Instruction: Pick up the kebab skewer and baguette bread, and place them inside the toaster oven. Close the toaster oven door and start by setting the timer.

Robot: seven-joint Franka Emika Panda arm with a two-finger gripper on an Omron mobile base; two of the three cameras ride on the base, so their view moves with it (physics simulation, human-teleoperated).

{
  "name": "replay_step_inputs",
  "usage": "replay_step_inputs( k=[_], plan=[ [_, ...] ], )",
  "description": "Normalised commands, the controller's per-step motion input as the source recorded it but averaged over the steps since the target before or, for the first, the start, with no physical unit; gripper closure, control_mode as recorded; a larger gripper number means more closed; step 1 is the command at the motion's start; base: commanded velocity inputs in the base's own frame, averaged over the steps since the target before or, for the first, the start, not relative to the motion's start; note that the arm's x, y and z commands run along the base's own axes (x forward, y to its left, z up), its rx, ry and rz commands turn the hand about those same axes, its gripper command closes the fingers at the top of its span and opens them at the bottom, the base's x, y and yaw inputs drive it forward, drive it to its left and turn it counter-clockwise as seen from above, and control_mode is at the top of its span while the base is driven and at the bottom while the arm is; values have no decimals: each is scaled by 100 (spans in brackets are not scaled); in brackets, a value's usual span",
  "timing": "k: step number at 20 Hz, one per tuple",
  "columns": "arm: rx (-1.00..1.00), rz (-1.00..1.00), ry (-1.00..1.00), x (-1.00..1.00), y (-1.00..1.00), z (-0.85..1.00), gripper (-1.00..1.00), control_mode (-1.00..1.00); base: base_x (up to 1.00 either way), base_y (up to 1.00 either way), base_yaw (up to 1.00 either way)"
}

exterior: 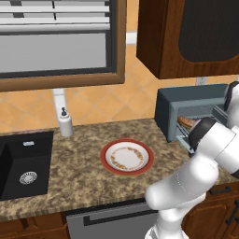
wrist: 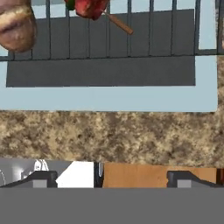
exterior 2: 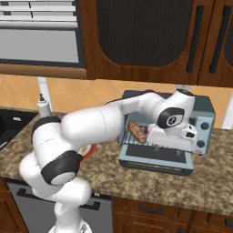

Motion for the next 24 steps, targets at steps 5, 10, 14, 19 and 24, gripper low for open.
replay_step_inputs(
  k=[5,10,14,19,24],
  plan=[
    [-4,-25,1,4,33,-53,-100,-100,0,0,0],
    [-13,-13,0,40,10,-56,-100,-100,0,0,0],
    [-16,-7,0,61,1,-42,-100,-100,0,0,0],
    [-5,-11,0,40,0,-29,-100,-100,0,0,0],
    [0,-18,0,38,0,-24,-100,-100,0,0,0]
  ],
)
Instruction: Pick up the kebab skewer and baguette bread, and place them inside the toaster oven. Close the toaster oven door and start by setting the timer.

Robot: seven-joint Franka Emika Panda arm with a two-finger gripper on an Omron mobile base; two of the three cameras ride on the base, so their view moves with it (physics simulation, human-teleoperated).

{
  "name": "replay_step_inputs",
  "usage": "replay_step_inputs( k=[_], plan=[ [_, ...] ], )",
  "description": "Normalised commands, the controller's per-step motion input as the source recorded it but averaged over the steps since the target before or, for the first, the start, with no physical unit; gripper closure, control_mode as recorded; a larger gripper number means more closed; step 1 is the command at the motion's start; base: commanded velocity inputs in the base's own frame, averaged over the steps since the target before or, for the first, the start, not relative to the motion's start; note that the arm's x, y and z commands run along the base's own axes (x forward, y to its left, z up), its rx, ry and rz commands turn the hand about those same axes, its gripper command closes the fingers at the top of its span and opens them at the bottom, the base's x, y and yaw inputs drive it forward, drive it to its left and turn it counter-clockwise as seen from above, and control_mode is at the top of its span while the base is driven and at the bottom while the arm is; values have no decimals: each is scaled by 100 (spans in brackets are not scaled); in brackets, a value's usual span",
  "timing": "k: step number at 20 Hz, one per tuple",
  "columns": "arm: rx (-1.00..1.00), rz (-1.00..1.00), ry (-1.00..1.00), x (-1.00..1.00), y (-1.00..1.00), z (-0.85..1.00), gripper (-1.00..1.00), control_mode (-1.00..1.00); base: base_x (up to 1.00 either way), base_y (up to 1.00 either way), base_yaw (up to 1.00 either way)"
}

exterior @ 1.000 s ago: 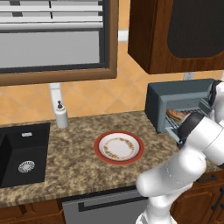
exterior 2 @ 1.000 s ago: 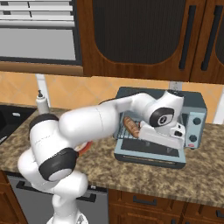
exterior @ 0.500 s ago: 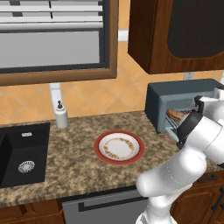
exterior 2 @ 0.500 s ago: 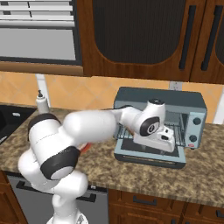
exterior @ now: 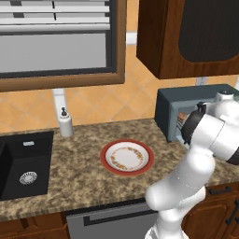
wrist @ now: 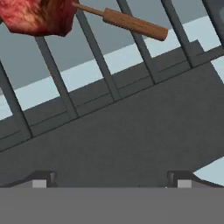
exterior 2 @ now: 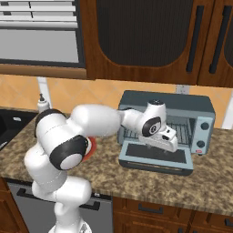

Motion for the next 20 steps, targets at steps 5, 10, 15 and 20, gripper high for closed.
replay_step_inputs(
  k=[5,10,15,20],
  plan=[
    [0,-22,0,31,0,-21,-100,-100,0,0,0],
    [0,-20,0,9,-3,-16,-100,-100,0,0,0],
    [0,-3,0,-87,-24,0,-100,-100,0,0,0],
    [0,3,1,-100,7,12,-100,-100,0,0,0]
  ],
)
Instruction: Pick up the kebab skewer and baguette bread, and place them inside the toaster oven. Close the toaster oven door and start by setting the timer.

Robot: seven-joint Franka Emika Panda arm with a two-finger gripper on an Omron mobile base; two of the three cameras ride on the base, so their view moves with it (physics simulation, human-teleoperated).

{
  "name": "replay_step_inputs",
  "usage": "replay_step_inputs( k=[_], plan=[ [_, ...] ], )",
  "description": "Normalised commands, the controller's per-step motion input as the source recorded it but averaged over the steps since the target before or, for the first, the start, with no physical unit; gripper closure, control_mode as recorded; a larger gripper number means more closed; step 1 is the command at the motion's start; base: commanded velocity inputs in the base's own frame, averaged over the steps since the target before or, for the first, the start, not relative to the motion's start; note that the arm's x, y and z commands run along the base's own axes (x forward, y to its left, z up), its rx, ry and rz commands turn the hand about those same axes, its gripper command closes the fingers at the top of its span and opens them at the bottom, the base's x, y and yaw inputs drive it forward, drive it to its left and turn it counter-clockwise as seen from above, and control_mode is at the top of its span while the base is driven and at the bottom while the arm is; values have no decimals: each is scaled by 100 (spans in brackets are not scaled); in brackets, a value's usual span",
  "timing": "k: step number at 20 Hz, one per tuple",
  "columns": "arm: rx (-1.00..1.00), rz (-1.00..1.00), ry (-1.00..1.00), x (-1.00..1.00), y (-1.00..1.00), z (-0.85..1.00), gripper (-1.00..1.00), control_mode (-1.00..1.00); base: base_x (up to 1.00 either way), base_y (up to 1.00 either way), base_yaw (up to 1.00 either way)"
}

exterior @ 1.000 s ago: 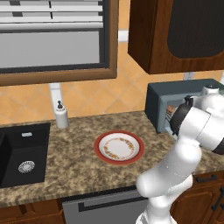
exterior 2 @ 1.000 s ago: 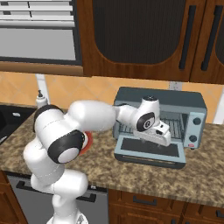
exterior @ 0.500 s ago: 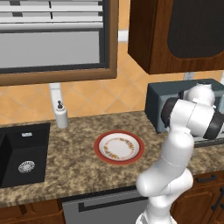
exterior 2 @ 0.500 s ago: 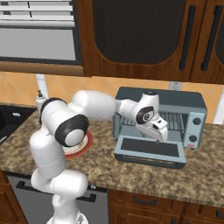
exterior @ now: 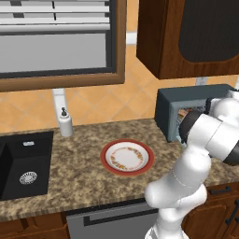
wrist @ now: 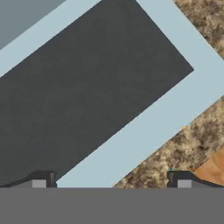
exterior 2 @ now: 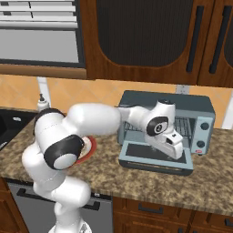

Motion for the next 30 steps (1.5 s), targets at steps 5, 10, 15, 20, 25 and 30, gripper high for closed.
replay_step_inputs(
  k=[5,10,15,20,25,30],
  plan=[
    [-1,17,7,-83,48,-3,-100,-100,0,0,0],
    [0,6,17,-69,28,-7,-100,-100,0,0,0],
    [0,9,6,-7,6,-1,-100,-100,0,0,0],
    [2,7,0,-14,39,-17,-100,-100,0,0,0],
    [2,-2,-2,19,49,-5,-100,-100,0,0,0],
    [0,0,0,5,39,-20,-100,-100,0,0,0]
  ],
)
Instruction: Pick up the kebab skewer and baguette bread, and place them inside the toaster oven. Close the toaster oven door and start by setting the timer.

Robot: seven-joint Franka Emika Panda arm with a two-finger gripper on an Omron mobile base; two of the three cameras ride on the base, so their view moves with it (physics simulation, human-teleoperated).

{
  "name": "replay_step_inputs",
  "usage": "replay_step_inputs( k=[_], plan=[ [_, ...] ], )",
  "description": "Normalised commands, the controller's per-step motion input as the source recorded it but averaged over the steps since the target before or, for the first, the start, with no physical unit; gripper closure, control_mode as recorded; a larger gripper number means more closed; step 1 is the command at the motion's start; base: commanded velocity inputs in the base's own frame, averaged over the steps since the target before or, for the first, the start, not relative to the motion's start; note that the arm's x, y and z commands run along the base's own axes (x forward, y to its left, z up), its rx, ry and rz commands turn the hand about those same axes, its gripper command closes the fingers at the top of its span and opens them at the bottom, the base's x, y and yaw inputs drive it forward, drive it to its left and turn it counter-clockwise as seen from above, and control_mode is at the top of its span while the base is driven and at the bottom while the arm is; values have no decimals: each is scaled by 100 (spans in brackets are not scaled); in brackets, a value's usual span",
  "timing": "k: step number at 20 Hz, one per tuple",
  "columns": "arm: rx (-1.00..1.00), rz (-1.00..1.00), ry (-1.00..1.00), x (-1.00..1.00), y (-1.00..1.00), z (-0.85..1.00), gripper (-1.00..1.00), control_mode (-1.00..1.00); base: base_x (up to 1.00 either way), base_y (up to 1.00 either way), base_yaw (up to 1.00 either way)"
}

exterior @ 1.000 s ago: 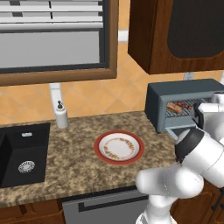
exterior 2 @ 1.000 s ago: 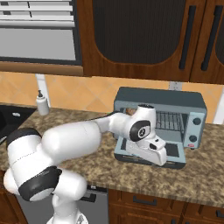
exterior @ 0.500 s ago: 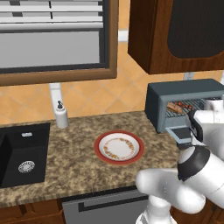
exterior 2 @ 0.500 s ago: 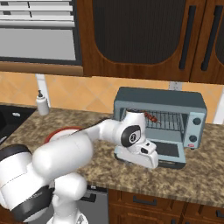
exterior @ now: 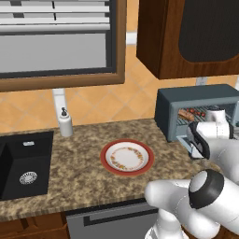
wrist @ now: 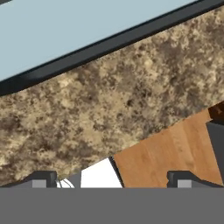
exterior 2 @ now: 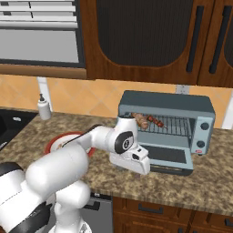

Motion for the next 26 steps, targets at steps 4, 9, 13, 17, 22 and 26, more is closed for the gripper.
replay_step_inputs(
  k=[4,9,13,17,22,26],
  plan=[
    [1,0,0,18,28,-19,-100,-100,0,0,0],
    [0,1,0,18,5,-31,-100,-100,0,0,0],
    [2,3,0,23,0,-36,-100,-100,0,0,0],
    [4,4,0,44,0,-17,-100,-100,0,0,0],
    [4,3,0,39,0,-30,-100,-100,0,0,0],
    [3,3,0,41,-5,-31,-100,-100,0,0,0]
  ],
)
